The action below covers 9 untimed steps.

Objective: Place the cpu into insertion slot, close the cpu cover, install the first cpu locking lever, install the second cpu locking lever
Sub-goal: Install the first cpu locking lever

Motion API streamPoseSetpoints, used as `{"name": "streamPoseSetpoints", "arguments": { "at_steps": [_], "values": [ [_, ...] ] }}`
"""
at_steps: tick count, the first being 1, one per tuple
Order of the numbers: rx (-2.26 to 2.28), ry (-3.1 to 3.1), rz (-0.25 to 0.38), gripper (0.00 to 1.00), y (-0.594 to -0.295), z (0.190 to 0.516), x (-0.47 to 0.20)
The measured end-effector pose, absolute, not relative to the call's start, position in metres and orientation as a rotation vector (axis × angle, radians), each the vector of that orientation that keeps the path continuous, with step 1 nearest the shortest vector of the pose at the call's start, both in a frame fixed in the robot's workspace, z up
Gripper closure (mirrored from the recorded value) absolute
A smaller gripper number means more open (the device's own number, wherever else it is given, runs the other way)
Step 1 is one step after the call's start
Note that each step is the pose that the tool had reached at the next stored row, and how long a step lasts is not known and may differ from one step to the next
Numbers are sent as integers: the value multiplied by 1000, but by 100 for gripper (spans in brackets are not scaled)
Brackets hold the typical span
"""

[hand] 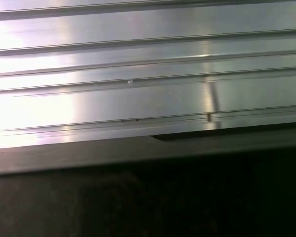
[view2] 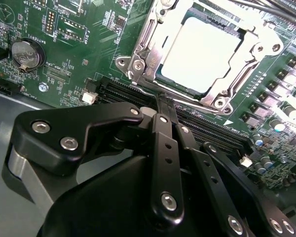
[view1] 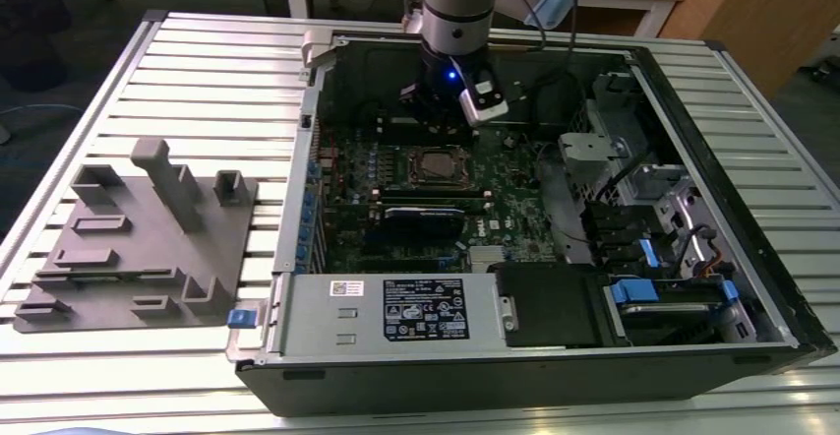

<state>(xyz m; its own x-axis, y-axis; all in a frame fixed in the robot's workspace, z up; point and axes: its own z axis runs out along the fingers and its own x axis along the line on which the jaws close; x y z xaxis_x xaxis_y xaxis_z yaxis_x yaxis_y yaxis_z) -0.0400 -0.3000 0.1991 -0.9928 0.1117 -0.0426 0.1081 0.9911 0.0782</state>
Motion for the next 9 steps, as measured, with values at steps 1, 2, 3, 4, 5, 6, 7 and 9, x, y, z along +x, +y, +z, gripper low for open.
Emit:
{"name": "streamPoseSetpoints", "arguments": {
  "at_steps": [1, 2, 3, 4, 5, 6, 7, 9],
  "values": [
    [177, 3087, 117, 89, -300, 199, -40],
    [183, 3087, 117, 89, -300, 199, -40],
    [190, 3086, 117, 89, -300, 199, -40],
    [197, 3085, 117, 89, -300, 199, -40],
    [208, 3085, 117, 89, -300, 199, -40],
    [222, 3083, 116, 89, -300, 199, -40],
    [235, 3082, 116, 89, -300, 199, -40],
    [253, 3080, 115, 89, -300, 199, -40]
  ]
}}
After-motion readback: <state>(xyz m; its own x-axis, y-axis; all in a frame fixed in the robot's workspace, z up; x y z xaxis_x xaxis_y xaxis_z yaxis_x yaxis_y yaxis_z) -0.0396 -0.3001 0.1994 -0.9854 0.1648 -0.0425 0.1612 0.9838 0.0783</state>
